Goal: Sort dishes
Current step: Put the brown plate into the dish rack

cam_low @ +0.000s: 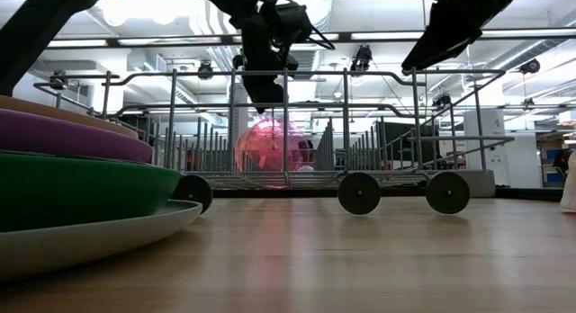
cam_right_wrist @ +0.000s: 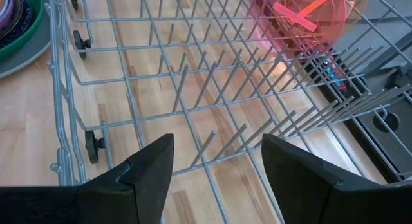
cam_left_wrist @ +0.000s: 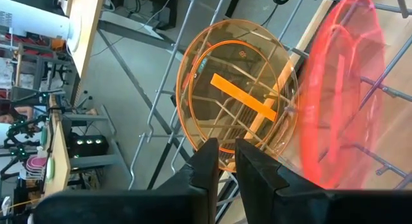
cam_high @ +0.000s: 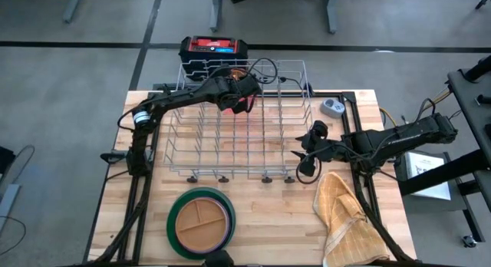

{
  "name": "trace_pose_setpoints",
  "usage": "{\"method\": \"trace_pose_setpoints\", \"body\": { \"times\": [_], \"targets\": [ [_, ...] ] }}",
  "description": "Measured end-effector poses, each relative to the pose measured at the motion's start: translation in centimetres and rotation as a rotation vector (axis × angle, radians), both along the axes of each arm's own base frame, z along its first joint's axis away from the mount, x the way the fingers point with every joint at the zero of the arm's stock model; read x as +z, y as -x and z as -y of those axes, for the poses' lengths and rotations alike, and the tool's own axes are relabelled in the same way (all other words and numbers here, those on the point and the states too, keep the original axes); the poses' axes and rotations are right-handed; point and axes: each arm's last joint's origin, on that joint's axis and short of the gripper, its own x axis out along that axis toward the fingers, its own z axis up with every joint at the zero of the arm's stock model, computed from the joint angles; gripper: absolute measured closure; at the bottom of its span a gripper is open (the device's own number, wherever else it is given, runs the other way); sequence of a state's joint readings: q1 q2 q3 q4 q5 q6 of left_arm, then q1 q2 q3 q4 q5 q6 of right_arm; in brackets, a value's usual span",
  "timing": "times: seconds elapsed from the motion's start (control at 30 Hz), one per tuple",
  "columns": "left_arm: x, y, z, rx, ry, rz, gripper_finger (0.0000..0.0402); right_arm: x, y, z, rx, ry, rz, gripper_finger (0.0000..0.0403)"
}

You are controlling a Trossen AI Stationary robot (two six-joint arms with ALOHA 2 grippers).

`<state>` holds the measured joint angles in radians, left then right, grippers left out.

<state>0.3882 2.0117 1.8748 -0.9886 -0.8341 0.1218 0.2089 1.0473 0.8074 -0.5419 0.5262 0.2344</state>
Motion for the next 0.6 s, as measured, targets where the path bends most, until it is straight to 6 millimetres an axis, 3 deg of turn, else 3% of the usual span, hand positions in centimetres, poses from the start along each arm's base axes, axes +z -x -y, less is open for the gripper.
{"method": "trace_pose_setpoints", "body": {
  "times": [0.37,0.6],
  "targets": [
    [0.1,0.1,0.0,0.006,-0.011,-0.009,0.0356,0.0,0.0,0.0,0.0,0.0,-0.001,0.0178],
    [2.0,0.0,0.5,-0.004,-0.02,0.004,0.0356,0.0,0.0,0.0,0.001,0.001,-0.002,0.0177]
  ]
}}
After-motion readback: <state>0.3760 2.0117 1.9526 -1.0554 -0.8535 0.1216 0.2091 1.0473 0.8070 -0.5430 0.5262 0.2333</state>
